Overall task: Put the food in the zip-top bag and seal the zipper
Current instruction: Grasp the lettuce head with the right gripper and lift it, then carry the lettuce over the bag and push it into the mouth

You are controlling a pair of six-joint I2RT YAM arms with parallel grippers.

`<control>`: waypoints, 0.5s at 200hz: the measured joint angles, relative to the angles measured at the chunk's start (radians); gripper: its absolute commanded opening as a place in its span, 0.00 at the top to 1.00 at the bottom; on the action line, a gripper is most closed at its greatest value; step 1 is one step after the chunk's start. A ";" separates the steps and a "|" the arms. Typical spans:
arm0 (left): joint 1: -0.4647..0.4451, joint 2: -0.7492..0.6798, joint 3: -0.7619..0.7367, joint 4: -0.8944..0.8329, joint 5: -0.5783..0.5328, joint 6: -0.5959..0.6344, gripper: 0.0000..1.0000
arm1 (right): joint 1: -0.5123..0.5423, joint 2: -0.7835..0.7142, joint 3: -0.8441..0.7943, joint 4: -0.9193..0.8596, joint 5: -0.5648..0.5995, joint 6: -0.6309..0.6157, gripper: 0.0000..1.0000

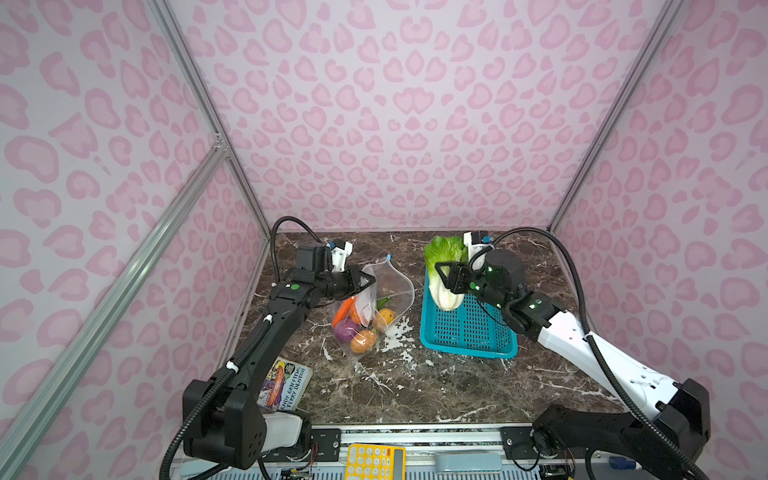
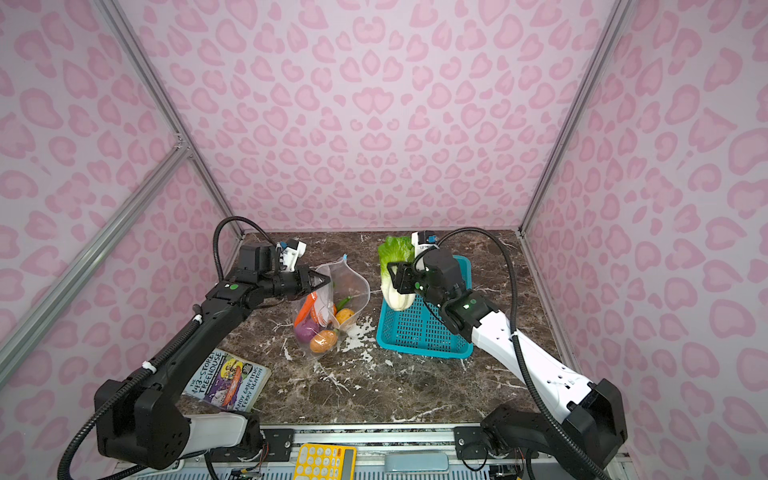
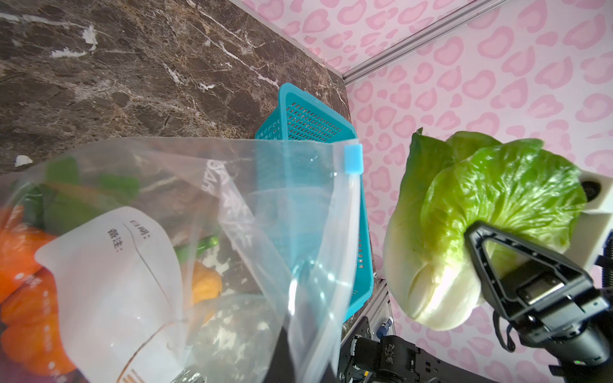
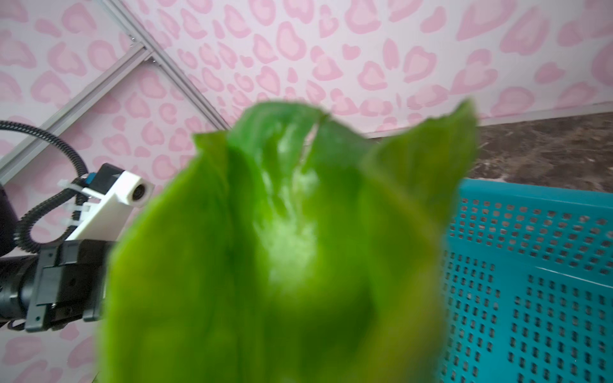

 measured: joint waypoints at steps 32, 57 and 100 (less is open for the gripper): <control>0.000 0.000 0.000 0.000 0.000 -0.003 0.97 | 0.122 0.082 0.009 0.138 0.055 -0.049 0.50; 0.000 0.000 0.000 0.000 0.000 -0.003 0.97 | 0.180 0.133 0.018 0.262 0.106 -0.083 0.50; 0.000 0.000 0.000 0.000 0.000 -0.006 0.97 | 0.214 0.225 0.018 0.493 0.182 -0.098 0.50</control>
